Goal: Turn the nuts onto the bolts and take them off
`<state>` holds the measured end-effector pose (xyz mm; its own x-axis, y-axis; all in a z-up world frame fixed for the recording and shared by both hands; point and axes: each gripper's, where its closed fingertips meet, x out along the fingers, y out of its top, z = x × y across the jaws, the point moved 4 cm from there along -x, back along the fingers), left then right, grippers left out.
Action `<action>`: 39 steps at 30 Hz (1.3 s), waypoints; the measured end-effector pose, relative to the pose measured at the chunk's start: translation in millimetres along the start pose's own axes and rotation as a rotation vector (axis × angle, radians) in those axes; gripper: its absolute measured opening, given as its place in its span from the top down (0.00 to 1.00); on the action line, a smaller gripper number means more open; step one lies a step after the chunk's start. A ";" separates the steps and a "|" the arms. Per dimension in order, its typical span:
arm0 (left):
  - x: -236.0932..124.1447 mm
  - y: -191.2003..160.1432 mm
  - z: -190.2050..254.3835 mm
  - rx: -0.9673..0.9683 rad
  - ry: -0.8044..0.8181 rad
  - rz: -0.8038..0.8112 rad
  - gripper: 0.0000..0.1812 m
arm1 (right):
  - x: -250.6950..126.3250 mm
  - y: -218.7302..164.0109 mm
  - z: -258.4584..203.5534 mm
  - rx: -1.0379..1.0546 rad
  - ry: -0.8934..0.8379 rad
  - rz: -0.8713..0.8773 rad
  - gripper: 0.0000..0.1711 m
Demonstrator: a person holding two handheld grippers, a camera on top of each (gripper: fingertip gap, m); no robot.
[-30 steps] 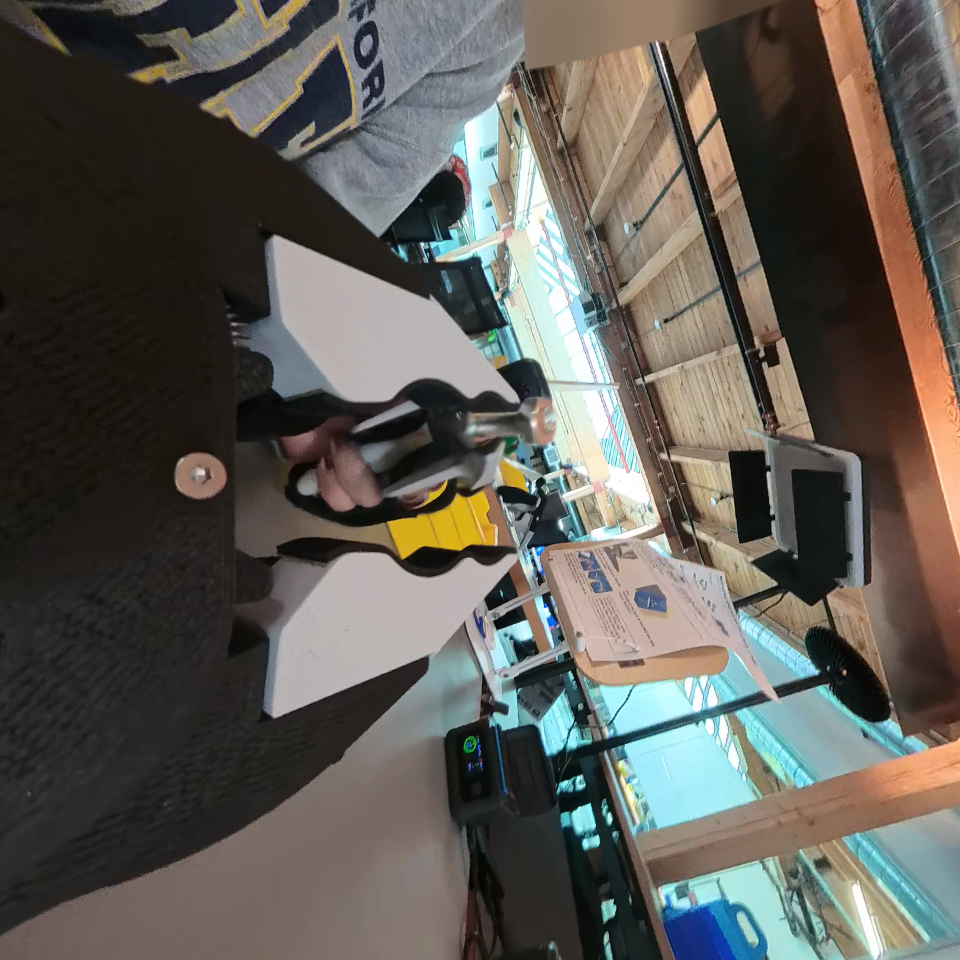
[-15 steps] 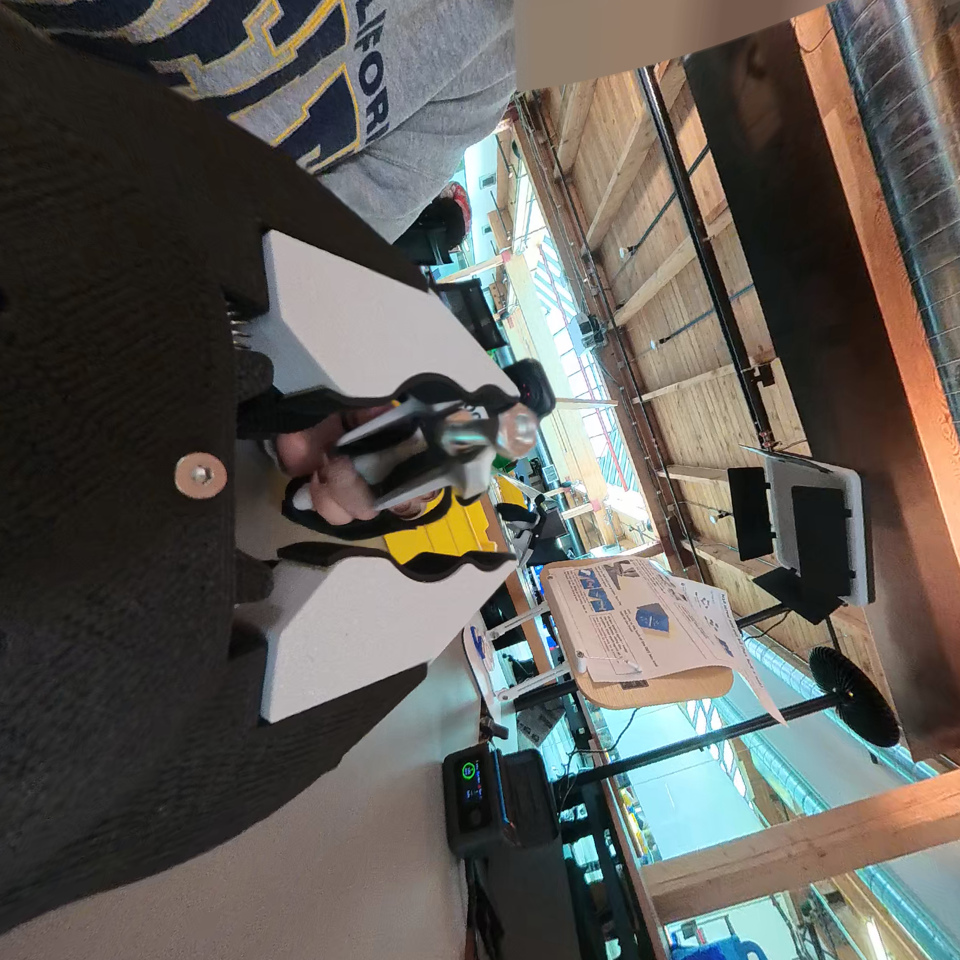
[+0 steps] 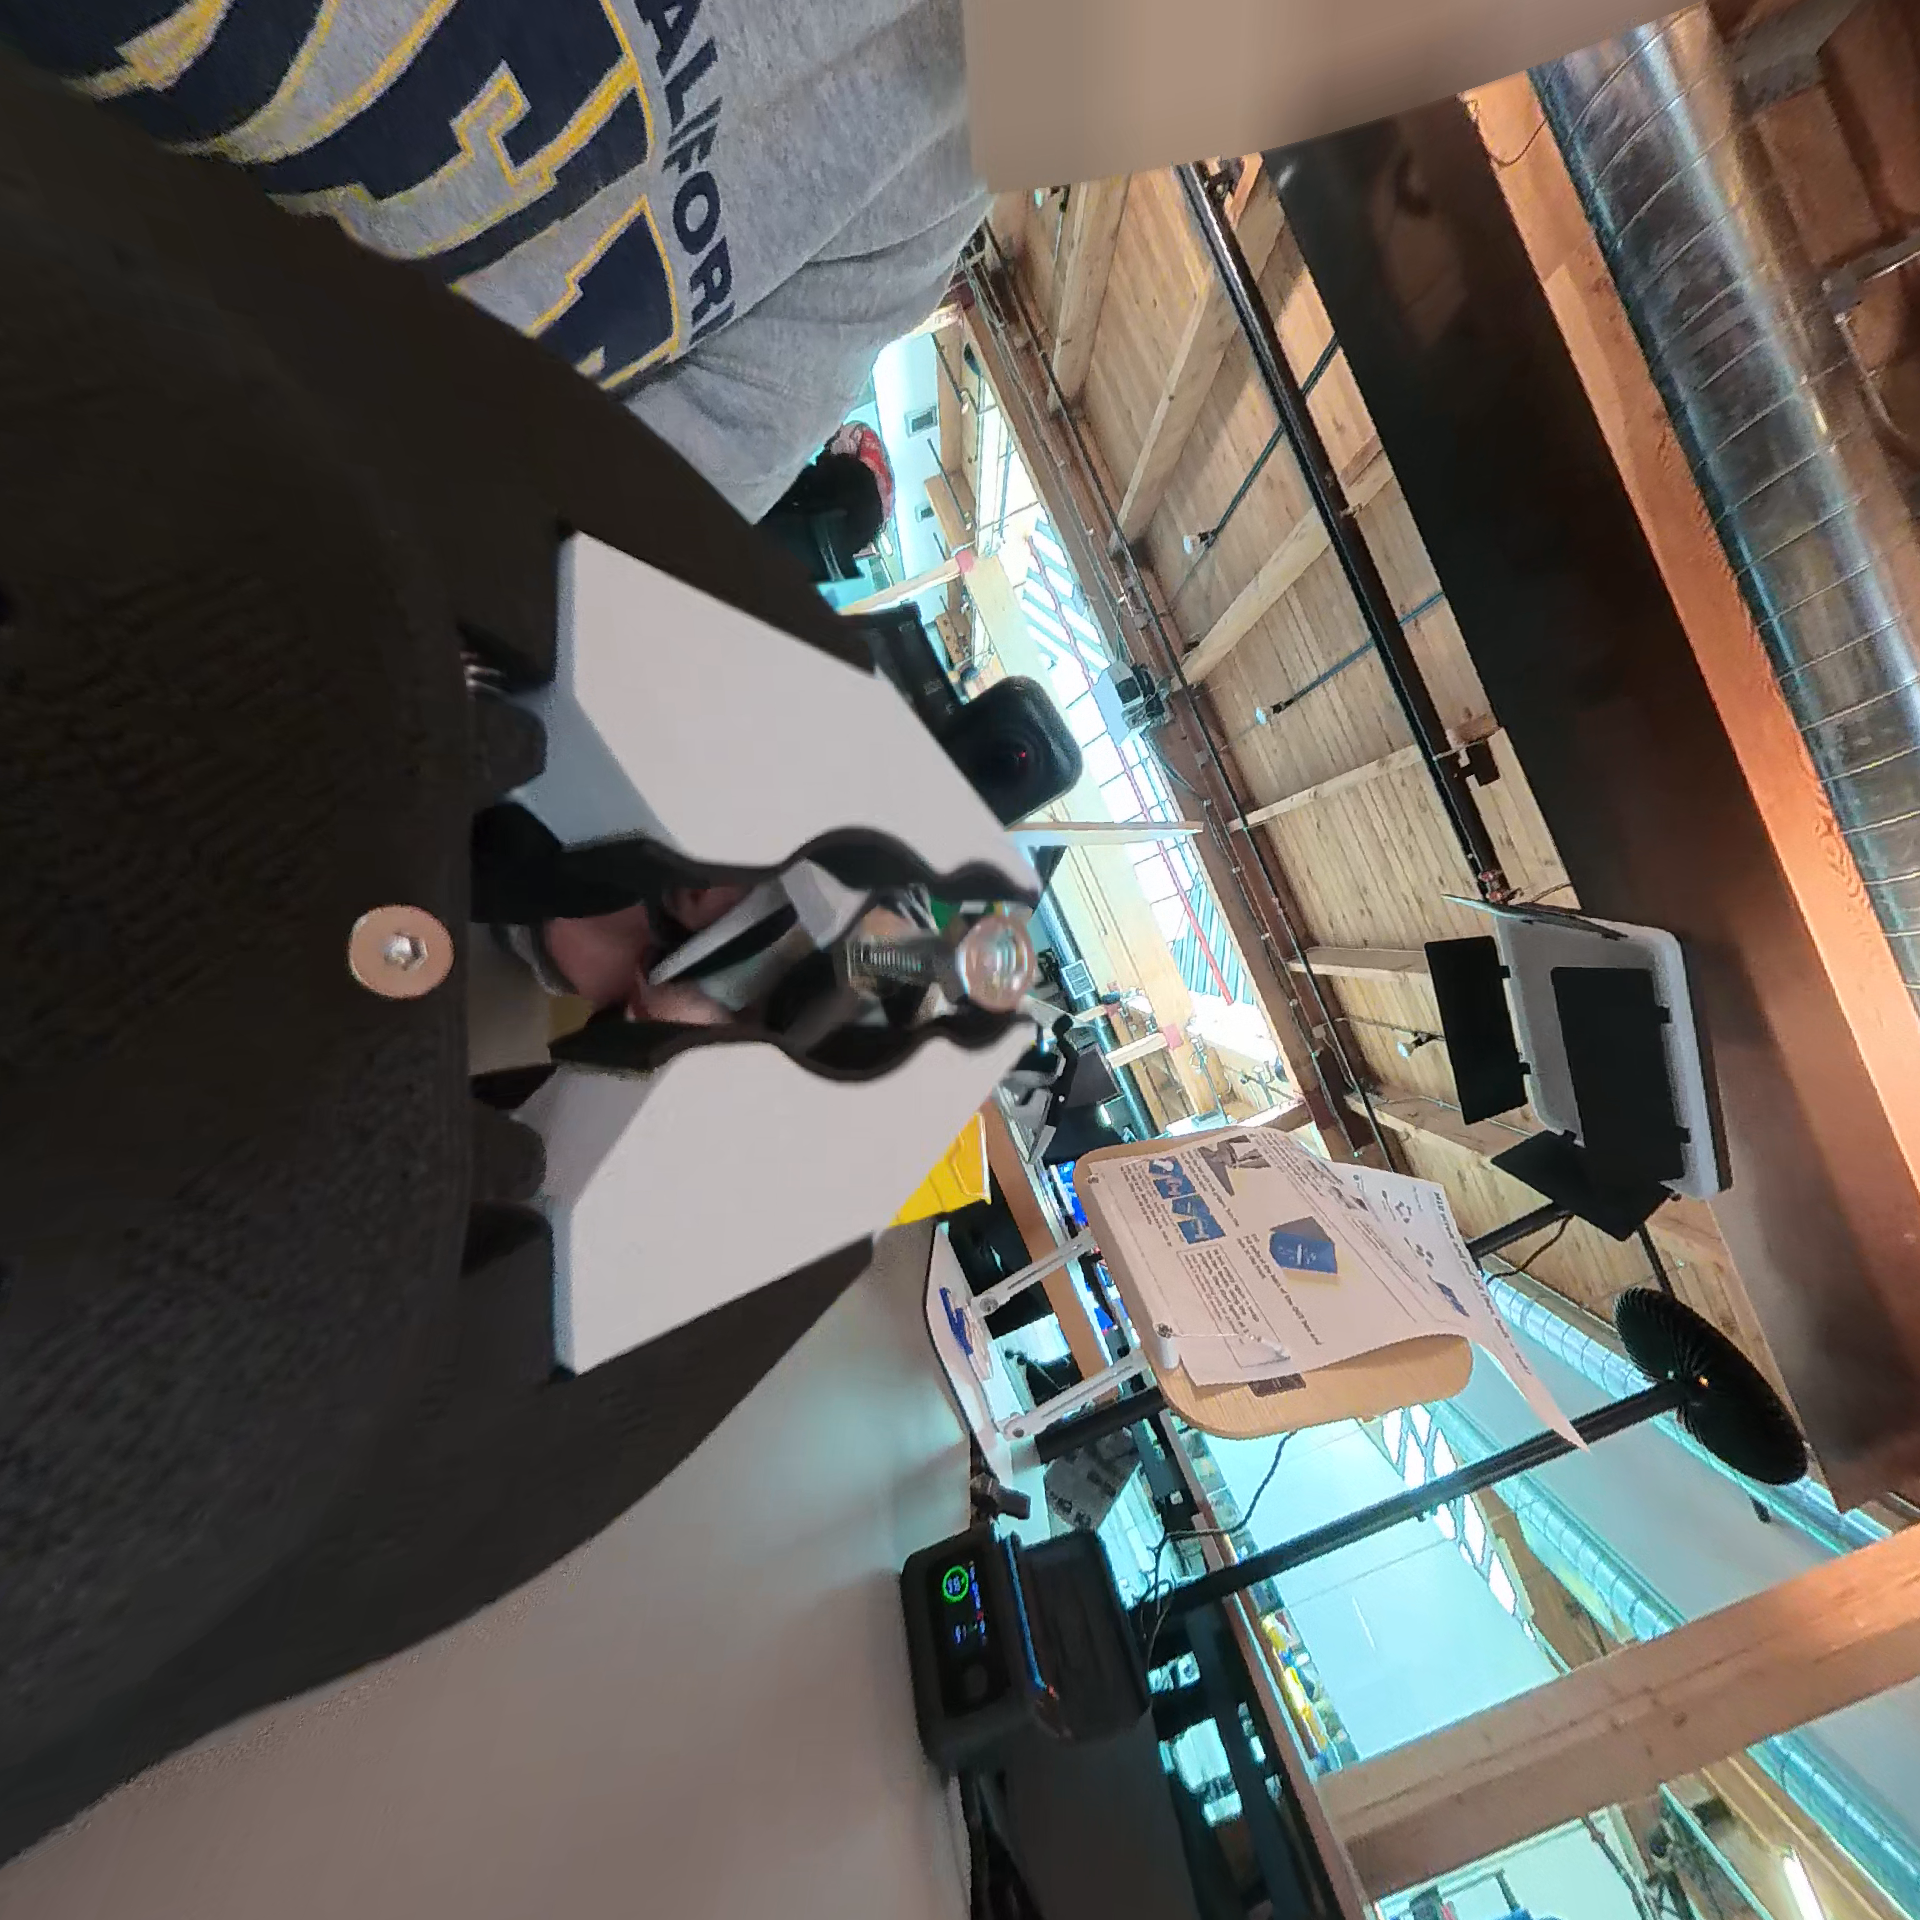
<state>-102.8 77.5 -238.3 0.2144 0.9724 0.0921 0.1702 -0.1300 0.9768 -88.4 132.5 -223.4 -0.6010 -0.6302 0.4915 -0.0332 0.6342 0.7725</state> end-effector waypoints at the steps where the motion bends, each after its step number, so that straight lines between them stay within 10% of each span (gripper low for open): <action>1: 0.2 1.7 2.0 -0.019 -0.026 0.014 0.91 | -0.7 0.5 -1.3 -0.006 0.013 -0.001 0.90; 12: -30.7 9.2 23.4 -1.076 -0.960 0.072 0.91 | 12.0 -22.0 -49.8 -0.424 0.191 -0.270 0.91; 16: -25.8 8.5 17.6 -1.212 -1.002 0.140 0.92 | 13.3 -17.1 -46.4 -0.438 0.131 -0.255 0.91; 23: -8.0 -13.0 -13.3 -0.439 -0.226 0.008 0.61 | 5.4 -5.0 -8.6 -0.207 -0.069 -0.150 0.91; 27: -15.2 1.0 -8.9 0.094 0.027 -0.044 0.75 | 4.9 -7.1 0.0 -0.060 -0.076 -0.099 0.91; 31: -13.3 -1.4 -5.0 0.222 0.062 -0.083 0.91 | 3.3 -6.6 1.6 -0.024 -0.065 -0.082 0.91; 39: -21.1 5.2 3.9 -0.921 -0.698 0.149 0.91 | 6.3 -9.5 -32.6 -0.332 0.111 -0.200 0.90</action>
<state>-102.7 55.6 -235.9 0.7049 0.6041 0.3717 -0.6030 0.2345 0.7625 -65.9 107.9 -214.6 -0.5186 -0.7826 0.3445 0.1295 0.3264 0.9363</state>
